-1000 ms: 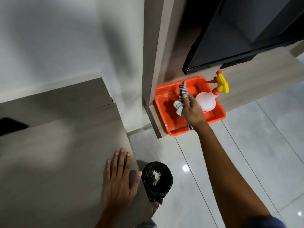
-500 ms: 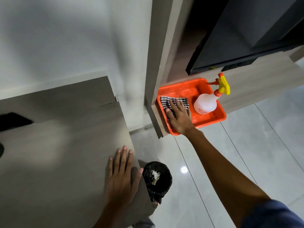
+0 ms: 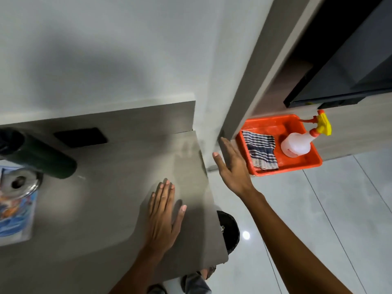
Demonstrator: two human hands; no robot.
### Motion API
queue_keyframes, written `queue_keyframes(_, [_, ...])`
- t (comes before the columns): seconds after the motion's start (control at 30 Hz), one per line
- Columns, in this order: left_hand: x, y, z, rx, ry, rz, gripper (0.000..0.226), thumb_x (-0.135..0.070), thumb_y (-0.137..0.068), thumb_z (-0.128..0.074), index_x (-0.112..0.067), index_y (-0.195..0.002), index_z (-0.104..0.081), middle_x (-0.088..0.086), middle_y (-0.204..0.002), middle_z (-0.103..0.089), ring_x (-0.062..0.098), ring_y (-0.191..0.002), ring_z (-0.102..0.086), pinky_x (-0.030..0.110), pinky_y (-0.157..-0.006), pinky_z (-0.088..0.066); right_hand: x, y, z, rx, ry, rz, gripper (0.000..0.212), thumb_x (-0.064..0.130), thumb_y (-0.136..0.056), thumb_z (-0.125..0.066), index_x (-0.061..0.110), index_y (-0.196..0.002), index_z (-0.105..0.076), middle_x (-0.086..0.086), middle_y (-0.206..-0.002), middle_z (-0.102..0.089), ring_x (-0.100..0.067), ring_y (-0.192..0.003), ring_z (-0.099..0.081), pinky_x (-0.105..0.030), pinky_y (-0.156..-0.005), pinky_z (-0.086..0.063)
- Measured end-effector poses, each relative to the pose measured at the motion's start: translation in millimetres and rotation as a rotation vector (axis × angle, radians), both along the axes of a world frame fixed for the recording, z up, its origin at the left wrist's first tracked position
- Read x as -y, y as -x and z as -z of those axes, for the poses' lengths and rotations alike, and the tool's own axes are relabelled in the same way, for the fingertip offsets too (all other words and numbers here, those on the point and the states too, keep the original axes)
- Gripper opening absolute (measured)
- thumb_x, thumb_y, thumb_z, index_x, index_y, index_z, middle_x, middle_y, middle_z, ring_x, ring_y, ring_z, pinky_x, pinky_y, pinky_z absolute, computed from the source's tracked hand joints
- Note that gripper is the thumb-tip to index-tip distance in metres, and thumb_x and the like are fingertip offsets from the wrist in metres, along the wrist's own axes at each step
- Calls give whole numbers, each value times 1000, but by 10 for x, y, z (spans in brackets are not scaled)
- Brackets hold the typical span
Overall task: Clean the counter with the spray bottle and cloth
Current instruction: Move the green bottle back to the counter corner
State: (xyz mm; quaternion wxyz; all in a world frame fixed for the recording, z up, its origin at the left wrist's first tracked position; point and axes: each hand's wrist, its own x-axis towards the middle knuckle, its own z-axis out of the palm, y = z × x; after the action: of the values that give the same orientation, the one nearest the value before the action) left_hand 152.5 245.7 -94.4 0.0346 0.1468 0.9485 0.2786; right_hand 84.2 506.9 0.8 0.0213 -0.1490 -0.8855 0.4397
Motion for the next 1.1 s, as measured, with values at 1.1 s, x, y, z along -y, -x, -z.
queue_keyframes(1.1, [3013, -225, 322, 9, 249, -298, 81, -68, -112, -21, -19, -176, -19, 5, -187, -14, 21, -175, -9, 34, -142, 8, 4486, 1265, 10, -148, 298, -255, 94, 40, -73, -103, 20, -151, -55, -4, -140, -74, -25, -130, -70, -47, -106, -63])
